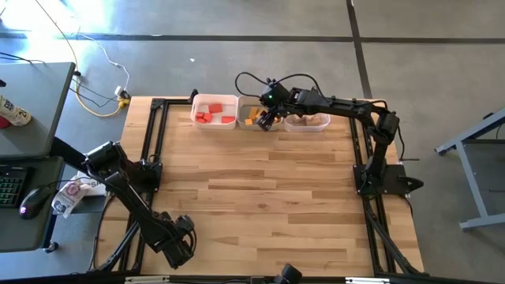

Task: Sort & place blocks by color
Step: Put the brown block into the transparent bin

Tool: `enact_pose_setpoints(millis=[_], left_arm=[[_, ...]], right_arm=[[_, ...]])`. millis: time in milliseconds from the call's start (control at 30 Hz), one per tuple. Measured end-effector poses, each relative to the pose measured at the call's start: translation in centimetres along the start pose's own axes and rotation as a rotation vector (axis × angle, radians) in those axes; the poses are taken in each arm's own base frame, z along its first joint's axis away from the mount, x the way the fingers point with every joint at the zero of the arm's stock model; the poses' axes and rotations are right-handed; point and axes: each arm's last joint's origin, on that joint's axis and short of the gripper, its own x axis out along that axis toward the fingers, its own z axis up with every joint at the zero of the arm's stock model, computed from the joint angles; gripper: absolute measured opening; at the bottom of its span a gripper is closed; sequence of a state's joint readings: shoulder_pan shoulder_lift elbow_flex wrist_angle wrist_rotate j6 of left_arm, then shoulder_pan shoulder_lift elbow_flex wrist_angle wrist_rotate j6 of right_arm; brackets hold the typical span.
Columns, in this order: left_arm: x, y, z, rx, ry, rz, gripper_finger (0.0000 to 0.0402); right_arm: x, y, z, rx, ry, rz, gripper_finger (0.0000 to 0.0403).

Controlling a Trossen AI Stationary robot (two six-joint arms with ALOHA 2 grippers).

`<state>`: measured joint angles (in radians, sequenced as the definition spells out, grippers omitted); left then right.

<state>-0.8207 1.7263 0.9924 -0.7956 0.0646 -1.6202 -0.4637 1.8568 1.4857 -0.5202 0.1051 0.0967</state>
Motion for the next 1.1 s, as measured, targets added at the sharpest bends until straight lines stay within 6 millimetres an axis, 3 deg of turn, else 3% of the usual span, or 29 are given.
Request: enact_pose_setpoints(millis=[133, 367, 733, 1100], left_arm=[[0.1, 0.0, 0.0, 0.008, 0.002, 0.005, 0.0198], [0.1, 0.0, 0.0, 0.038, -0.001, 0.003, 0.0105], [-0.8, 0.0, 1.3, 0.078, -0.08, -0.03, 0.0104], [-3.5, 0.7, 5.0, 0.186, -0.162, -0.109, 0.0106]], right_arm=[[0.0, 0.1, -0.2, -0.004, 0.018, -0.001, 0.0207], [-0.2, 1.5, -0.7, -0.082, 0.057, 0.017, 0.0207], [-0.9, 5.3, -1.5, -0.354, 0.06, 0.034, 0.0194], [-4.4, 8.2, -2.4, -0.488, 0.068, 0.054, 0.0179]])
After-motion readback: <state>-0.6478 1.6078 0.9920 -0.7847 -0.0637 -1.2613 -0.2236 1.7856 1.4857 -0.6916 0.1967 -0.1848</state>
